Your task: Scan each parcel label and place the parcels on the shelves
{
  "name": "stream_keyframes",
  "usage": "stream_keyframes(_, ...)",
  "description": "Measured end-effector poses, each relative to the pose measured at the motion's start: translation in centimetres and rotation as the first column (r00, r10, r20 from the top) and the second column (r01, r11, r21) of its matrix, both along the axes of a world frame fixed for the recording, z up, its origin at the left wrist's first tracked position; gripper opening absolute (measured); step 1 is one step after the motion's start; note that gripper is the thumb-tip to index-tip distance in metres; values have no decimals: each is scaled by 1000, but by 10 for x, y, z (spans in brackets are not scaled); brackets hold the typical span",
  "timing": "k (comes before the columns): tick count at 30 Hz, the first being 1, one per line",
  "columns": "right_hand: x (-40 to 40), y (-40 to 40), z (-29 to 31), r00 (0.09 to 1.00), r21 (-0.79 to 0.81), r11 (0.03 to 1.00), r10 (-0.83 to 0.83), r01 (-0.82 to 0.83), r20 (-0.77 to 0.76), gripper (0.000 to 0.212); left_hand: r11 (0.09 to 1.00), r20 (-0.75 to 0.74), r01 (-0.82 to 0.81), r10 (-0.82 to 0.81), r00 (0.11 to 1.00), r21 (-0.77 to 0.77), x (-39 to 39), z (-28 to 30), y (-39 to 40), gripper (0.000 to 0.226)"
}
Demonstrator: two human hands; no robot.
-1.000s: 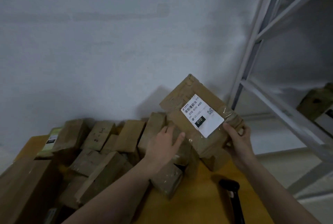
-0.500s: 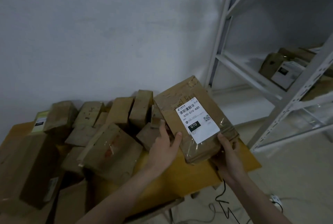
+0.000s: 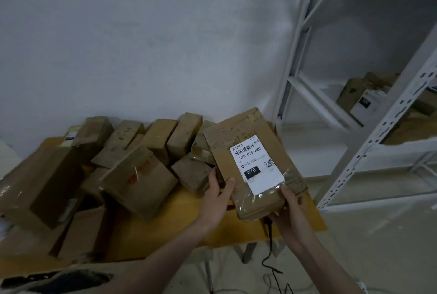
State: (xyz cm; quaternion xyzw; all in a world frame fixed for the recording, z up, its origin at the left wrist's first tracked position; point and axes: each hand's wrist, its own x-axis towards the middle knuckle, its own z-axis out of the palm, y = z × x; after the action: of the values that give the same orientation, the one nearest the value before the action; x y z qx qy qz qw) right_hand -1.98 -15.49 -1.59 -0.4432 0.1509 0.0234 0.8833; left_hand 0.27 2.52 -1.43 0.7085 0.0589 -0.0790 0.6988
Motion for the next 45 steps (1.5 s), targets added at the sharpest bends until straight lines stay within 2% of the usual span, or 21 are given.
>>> stream_keyframes(6, 11, -70, 2, 981, -80, 979, 179, -185, -75, 54, 983, -35, -154, 151, 988, -100, -1, 1, -54, 55)
stream_keyframes(10, 32, -115, -23, 960, -51, 978, 185, -200, -212, 82, 970, -51, -220, 216, 975, -106, -4, -5, -71, 61)
stream_keyframes(12, 46, -127, -40, 928, -142, 955, 206, -259, -310, 66, 961, -66, -263, 258, 964, -88, -6, -12, -72, 67)
stream_keyframes(14, 57, -130, -59, 880, -278, 887, 236, -369, -412, 49, 953, -78, -298, 294, 953, -52, -9, -18, -70, 71)
stream_keyframes(17, 74, -120, -77, 807, -373, 767, 301, -522, -508, 39, 946, -94, -324, 324, 941, 16, -13, -24, -64, 74)
stream_keyframes(21, 94, -94, -89, 786, -533, 592, 331, -604, -522, 17, 941, -106, -327, 335, 936, 83, -11, -31, -50, 69)
stream_keyframes(23, 105, -82, -98, 800, -602, 531, 324, -596, -505, 23, 942, -113, -314, 326, 938, 117, -7, -34, -41, 70)
stream_keyframes(25, 112, -71, -105, 806, -633, 502, 314, -589, -501, 30, 941, -114, -300, 319, 941, 154, -3, -37, -32, 71)
stream_keyframes(27, 117, -61, -109, 798, -642, 475, 329, -602, -504, 16, 940, -111, -285, 308, 945, 185, 1, -41, -24, 72)
stream_keyframes(28, 118, -57, -111, 800, -649, 468, 331, -600, -500, 6, 940, -116, -280, 306, 945, 197, 3, -44, -20, 72)
stream_keyframes(30, 124, -51, -121, 821, -660, 489, 306, -570, -482, 21, 938, -135, -275, 307, 942, 211, 5, -50, -14, 74)
stream_keyframes(38, 134, -43, -168, 762, -534, 584, 252, -611, -596, 13, 951, -156, -260, 286, 945, 167, 11, -68, 1, 74)
stream_keyframes(43, 139, -47, -184, 762, -467, 672, 234, -575, -603, 31, 961, -158, -234, 256, 954, 147, 13, -72, 10, 73)
stream_keyframes(45, 134, -49, -177, 763, -461, 685, 221, -565, -607, 21, 965, -153, -219, 240, 959, 144, 14, -72, 14, 73)
